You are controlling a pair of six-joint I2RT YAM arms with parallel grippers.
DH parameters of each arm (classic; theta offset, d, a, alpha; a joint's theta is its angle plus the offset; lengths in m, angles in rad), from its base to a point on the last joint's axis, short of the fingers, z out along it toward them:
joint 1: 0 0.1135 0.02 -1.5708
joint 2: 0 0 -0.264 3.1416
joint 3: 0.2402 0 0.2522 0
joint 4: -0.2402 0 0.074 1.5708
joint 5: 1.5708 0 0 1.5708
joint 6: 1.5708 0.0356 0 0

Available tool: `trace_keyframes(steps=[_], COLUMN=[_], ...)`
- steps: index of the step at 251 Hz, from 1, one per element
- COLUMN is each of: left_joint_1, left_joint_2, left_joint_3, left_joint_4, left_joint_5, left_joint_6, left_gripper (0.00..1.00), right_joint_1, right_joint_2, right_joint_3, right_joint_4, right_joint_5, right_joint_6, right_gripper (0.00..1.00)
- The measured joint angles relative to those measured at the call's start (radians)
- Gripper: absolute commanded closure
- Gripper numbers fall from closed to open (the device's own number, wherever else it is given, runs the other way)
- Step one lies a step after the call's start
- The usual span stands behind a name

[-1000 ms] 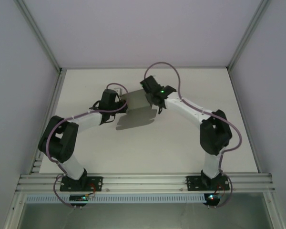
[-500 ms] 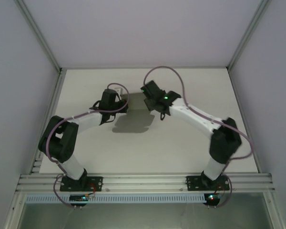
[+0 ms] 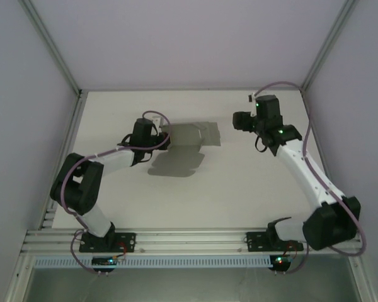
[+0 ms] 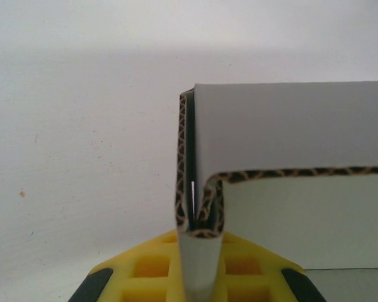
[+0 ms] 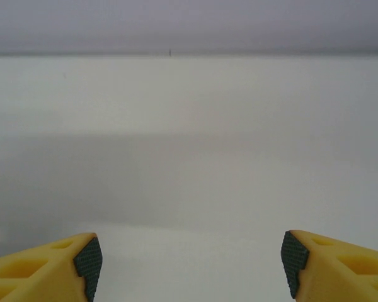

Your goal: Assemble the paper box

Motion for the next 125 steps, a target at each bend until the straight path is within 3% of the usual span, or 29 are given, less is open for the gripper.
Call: trace_keyframes(steps=[43, 125], left_joint_1=[0.000, 0.005], left_joint_2=[-0.017, -0.018], left_joint_3=[-0.001, -0.001], left_joint_4=[0.004, 0.005], left_joint_5=[0.003, -0.008], left_joint_6=[0.000, -0.003], left_gripper=[1.00, 1.00], right_joint_1=[-0.011, 0.101], right_joint_2=[0.149, 0.220], right_joint_3=[-0.015, 0.000], right_joint_4=[0.018, 0.108], right_joint_5=[-0.251, -0.632], right_joint_6=[0.013, -0.015], right_gripper=[0.34, 0.46])
